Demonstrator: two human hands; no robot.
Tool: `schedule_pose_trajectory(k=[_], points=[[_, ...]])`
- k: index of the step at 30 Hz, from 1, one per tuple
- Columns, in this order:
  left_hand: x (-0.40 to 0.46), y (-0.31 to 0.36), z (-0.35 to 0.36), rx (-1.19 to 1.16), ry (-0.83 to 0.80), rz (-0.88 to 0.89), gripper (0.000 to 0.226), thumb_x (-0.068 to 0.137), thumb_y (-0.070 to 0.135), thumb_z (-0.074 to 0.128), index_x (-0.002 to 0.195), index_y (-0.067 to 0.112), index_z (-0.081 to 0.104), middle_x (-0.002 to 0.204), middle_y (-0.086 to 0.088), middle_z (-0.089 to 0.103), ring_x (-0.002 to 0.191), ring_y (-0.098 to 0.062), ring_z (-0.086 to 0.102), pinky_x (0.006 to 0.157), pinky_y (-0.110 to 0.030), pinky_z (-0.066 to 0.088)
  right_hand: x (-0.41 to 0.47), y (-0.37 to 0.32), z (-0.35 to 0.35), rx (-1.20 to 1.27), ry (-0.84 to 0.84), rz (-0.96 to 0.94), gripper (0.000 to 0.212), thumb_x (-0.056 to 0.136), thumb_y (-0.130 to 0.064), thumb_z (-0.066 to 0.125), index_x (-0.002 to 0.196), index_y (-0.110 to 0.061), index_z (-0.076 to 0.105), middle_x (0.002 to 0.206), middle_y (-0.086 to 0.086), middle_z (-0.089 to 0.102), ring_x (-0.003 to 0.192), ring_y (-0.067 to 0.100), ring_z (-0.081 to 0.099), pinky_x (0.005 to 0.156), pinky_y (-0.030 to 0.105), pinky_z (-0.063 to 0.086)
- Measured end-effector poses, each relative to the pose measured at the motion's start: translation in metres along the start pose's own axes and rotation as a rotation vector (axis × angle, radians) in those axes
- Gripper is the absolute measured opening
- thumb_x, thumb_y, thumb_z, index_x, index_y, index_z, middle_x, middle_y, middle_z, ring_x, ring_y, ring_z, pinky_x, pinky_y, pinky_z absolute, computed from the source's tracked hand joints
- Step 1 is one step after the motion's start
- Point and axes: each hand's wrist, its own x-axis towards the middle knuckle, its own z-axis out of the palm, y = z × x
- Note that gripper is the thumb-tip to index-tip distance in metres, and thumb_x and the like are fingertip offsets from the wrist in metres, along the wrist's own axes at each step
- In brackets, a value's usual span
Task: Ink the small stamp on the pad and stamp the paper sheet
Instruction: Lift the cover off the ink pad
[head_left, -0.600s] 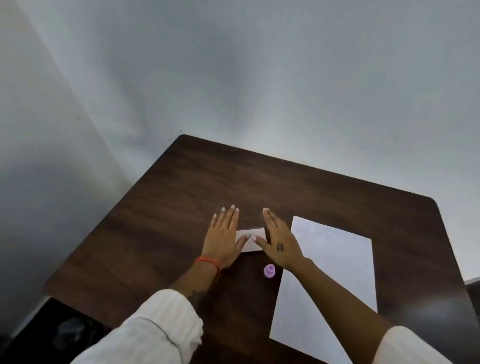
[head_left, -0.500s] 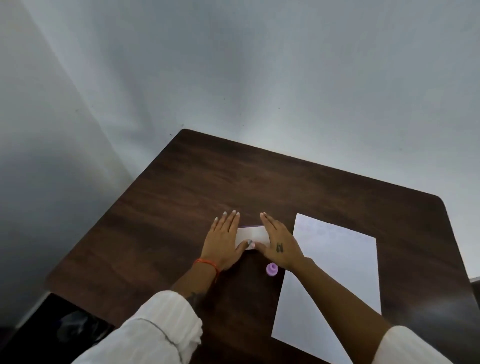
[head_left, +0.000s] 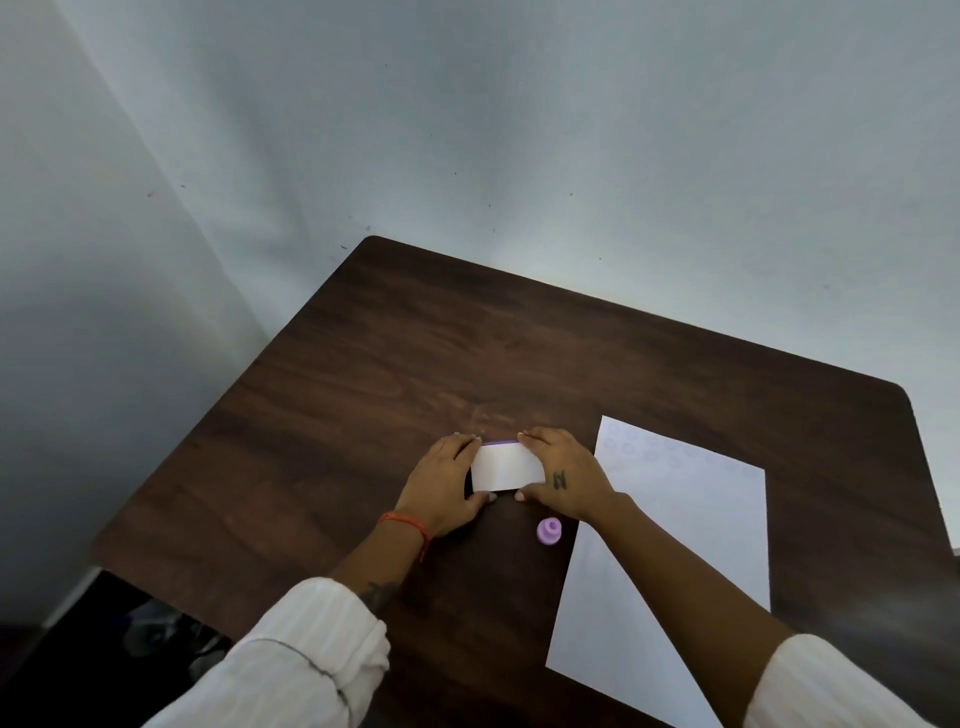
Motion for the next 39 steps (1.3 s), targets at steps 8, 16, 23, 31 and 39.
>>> schedule_pose_trajectory(k=[8, 16, 23, 31, 39], points=[[0.004, -0.001, -0.007, -0.066, -0.020, -0.015, 0.081, 0.071, 0.041, 0.073, 0.137, 0.013, 0.034, 0.144, -0.006, 0.037, 0.132, -0.020, 0.030, 0.109, -0.032, 0.027, -0.002, -0.001, -0.005, 0.016, -0.033, 0.016, 0.078, 0.073, -0.031, 0.073, 0.138, -0.019, 0.032, 0.148, 0.004, 0.037, 0.135, 0.023, 0.032, 0.109, 0.035, 0.030], [0.008, 0.000, -0.012, -0.101, -0.043, -0.035, 0.082, 0.067, 0.039, 0.076, 0.135, 0.015, 0.037, 0.142, -0.005, 0.039, 0.130, -0.022, 0.032, 0.108, -0.034, 0.029, -0.003, -0.002, -0.007, 0.005, -0.005, -0.008, 0.076, 0.072, -0.034, 0.073, 0.136, -0.019, 0.035, 0.148, 0.004, 0.037, 0.136, 0.022, 0.031, 0.110, 0.035, 0.029], [0.005, -0.011, -0.027, -0.132, 0.080, -0.013, 0.081, 0.065, 0.039, 0.077, 0.133, 0.016, 0.040, 0.139, -0.004, 0.042, 0.128, -0.021, 0.034, 0.106, -0.033, 0.030, 0.004, -0.016, -0.022, 0.027, 0.063, -0.093, 0.074, 0.070, -0.035, 0.073, 0.134, -0.017, 0.039, 0.142, 0.008, 0.043, 0.129, 0.023, 0.037, 0.105, 0.035, 0.034], [-0.021, -0.051, -0.046, -0.132, 0.177, -0.118, 0.084, 0.061, 0.042, 0.079, 0.133, 0.020, 0.041, 0.140, -0.002, 0.043, 0.130, -0.020, 0.034, 0.106, -0.035, 0.031, 0.026, -0.062, -0.020, 0.003, 0.021, -0.251, 0.076, 0.071, -0.031, 0.073, 0.136, -0.013, 0.037, 0.143, 0.009, 0.041, 0.132, 0.023, 0.033, 0.108, 0.035, 0.030], [-0.047, -0.085, -0.039, -0.159, 0.175, -0.195, 0.085, 0.058, 0.045, 0.081, 0.131, 0.019, 0.046, 0.140, -0.001, 0.044, 0.131, -0.020, 0.033, 0.111, -0.038, 0.027, 0.041, -0.088, 0.011, -0.028, -0.092, -0.274, 0.077, 0.071, -0.032, 0.073, 0.136, -0.014, 0.036, 0.144, 0.009, 0.040, 0.135, 0.025, 0.028, 0.114, 0.033, 0.016]])
